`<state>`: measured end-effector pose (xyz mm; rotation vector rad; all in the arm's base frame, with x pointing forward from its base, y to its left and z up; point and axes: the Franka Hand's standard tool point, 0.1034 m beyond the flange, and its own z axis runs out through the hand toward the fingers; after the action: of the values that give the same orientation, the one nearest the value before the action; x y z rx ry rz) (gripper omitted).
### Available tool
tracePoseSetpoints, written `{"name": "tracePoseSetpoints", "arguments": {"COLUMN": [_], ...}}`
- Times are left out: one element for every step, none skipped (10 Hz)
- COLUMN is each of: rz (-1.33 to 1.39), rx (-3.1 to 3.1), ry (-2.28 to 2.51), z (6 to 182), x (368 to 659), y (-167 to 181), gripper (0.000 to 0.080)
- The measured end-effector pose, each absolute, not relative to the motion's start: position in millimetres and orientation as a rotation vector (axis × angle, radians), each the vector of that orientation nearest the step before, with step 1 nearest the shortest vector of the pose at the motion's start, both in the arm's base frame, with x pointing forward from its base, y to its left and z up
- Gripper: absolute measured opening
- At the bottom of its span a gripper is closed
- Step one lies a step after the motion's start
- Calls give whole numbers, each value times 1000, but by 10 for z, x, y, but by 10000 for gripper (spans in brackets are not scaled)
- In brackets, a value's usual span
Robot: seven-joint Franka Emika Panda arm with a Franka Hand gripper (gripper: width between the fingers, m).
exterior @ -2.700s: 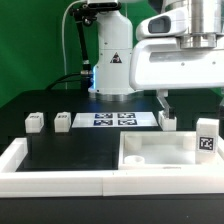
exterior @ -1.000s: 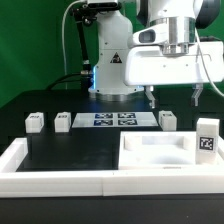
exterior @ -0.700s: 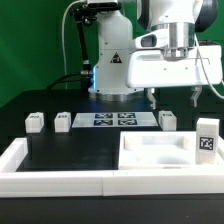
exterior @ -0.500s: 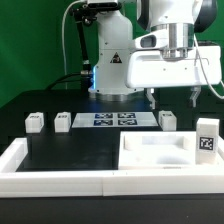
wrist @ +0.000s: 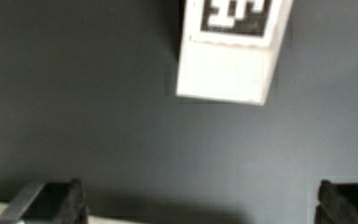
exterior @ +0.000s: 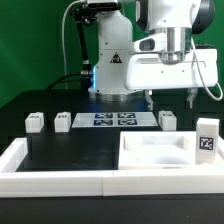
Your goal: Assemble square table
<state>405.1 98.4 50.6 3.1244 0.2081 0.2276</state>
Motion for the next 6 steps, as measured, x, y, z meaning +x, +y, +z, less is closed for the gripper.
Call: {"name": "tracePoseSetpoints", "arguments": {"rz": [232,82,-44,-128,-280,-406], "rx": [3124,3136,3141,3140,3124,3109], "ry": [208,197,190,177,171,157], "z": [508,471,467,455,438,439], "x": [4058,3988,3982,3990,3929,3916], "y": [982,968,976,969,967,980], "gripper": [649,649,649,649,649,649]}}
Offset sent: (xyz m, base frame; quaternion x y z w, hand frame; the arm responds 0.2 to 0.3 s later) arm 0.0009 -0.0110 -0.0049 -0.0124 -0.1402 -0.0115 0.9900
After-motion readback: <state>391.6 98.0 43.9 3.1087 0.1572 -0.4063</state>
